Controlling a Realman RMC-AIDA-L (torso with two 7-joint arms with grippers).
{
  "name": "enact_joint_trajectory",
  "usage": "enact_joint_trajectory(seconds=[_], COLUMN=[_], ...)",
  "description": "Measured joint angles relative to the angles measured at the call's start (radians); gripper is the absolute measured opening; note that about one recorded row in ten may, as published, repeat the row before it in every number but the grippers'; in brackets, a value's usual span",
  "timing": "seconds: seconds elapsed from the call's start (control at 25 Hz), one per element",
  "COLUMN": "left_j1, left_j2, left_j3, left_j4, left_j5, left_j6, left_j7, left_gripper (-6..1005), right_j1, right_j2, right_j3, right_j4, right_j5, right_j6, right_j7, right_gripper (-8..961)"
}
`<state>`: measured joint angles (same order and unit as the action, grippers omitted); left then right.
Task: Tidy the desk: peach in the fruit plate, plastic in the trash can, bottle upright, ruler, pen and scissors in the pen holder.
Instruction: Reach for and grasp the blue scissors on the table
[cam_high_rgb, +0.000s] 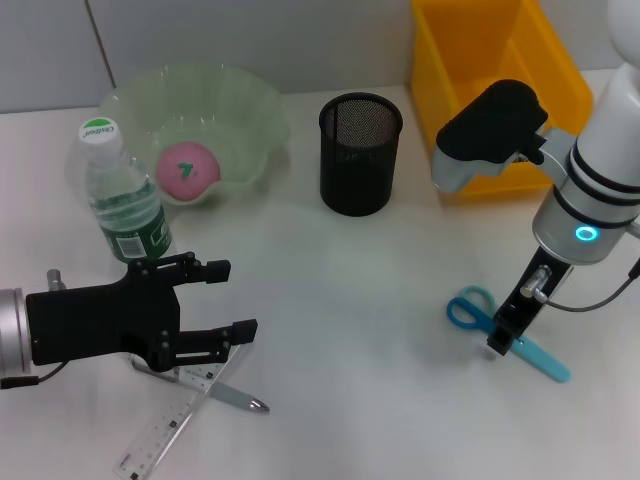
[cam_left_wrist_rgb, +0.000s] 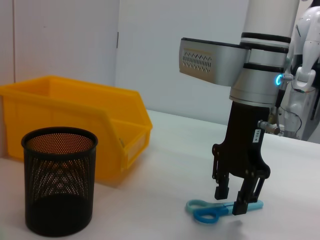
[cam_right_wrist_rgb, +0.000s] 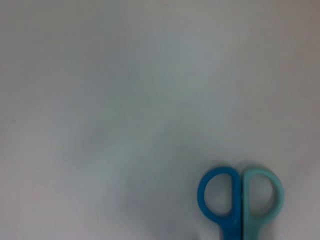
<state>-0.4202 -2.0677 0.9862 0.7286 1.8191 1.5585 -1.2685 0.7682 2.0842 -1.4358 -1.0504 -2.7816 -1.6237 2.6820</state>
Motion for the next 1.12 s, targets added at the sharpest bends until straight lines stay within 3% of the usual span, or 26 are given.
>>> enact_joint_trajectory(seconds=[1.12], left_j1=[0.000], left_j2=[0.002], left_j3=[0.000], left_j4=[0.000], left_j5=[0.000], left_j6=[0.000], left_j7=[0.000], left_gripper=[799], right_j1=[-0.003], right_j2=[0.000], right_j3=[-0.004], right_j4=[0.029], right_j5=[0.001], right_j6=[0.027], right_j7=[0.001], right_gripper=[333])
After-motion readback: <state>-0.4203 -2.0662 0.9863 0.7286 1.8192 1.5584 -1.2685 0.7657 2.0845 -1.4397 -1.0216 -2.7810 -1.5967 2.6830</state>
